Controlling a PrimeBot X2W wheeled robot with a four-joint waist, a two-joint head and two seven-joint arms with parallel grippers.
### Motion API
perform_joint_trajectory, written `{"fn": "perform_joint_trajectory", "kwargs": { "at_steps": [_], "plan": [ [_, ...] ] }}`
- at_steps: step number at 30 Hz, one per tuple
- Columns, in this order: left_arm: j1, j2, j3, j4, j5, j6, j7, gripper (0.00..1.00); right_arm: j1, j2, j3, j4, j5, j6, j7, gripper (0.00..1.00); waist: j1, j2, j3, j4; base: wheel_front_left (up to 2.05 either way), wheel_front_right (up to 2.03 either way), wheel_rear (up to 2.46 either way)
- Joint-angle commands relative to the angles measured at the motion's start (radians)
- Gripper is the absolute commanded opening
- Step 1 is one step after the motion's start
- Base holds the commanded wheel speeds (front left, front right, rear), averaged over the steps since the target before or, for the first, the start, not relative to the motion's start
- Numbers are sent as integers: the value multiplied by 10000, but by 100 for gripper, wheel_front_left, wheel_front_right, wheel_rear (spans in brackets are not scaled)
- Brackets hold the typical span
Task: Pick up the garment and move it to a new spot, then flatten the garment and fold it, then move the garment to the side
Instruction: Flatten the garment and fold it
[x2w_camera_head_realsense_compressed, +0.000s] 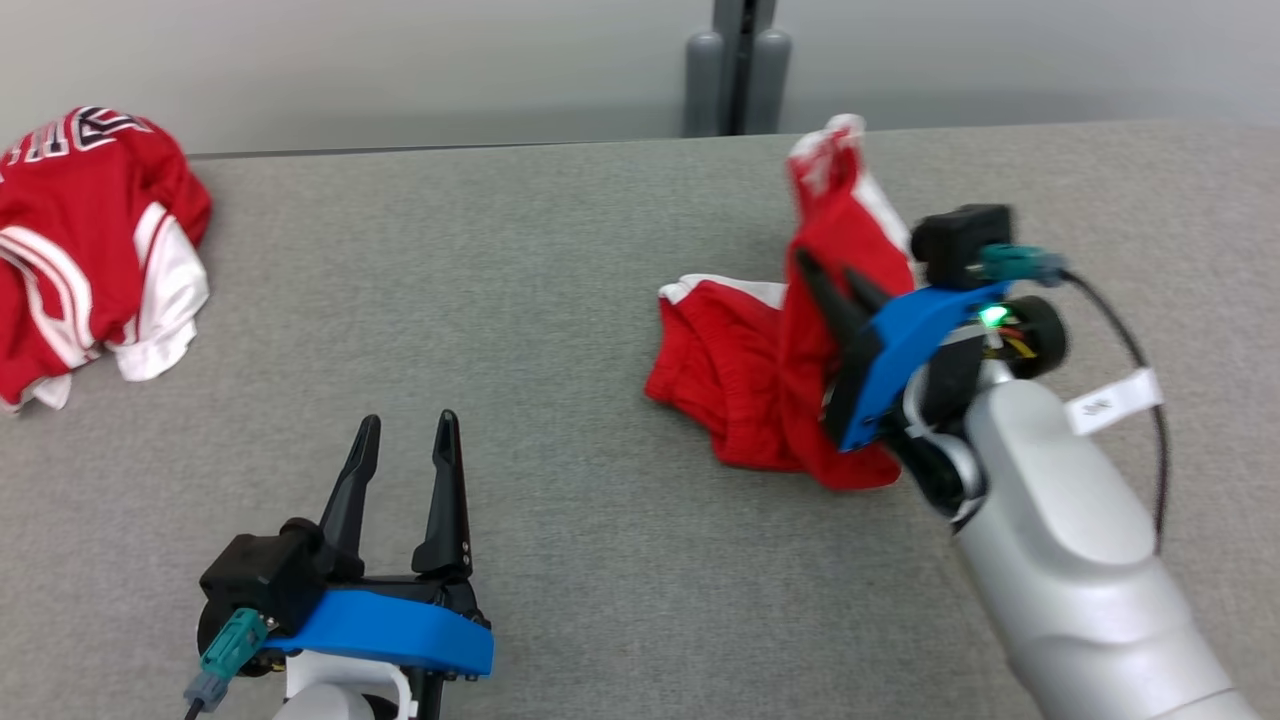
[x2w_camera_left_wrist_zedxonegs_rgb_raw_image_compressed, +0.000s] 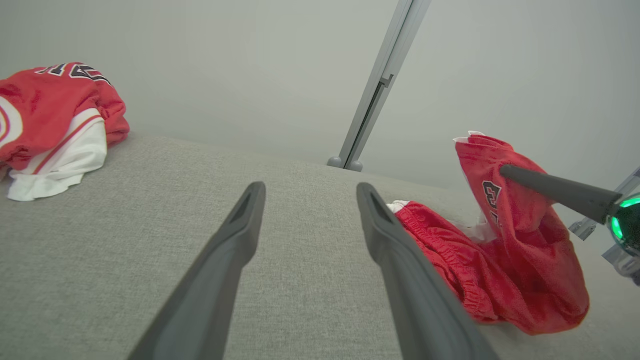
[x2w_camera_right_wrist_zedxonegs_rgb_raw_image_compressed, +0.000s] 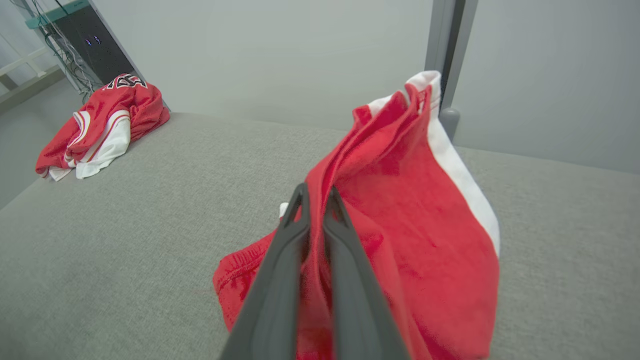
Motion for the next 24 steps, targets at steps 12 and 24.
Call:
{"fn": "perform_joint_trajectory", "kwargs": {
  "at_steps": [12, 24],
  "plan": [
    [100, -290, 368, 227, 148, -257, -71, 100, -67, 204, 2393, 1405, 325, 1, 363, 0, 0, -1, 36, 613, 0, 0, 0],
    [135, -505, 349, 192, 311, -493, -76, 100, 146, 101, 3379, 820, 801, 1, -589, 100, 0, -1, -121, 143, 0, 0, 0]
  ]
}}
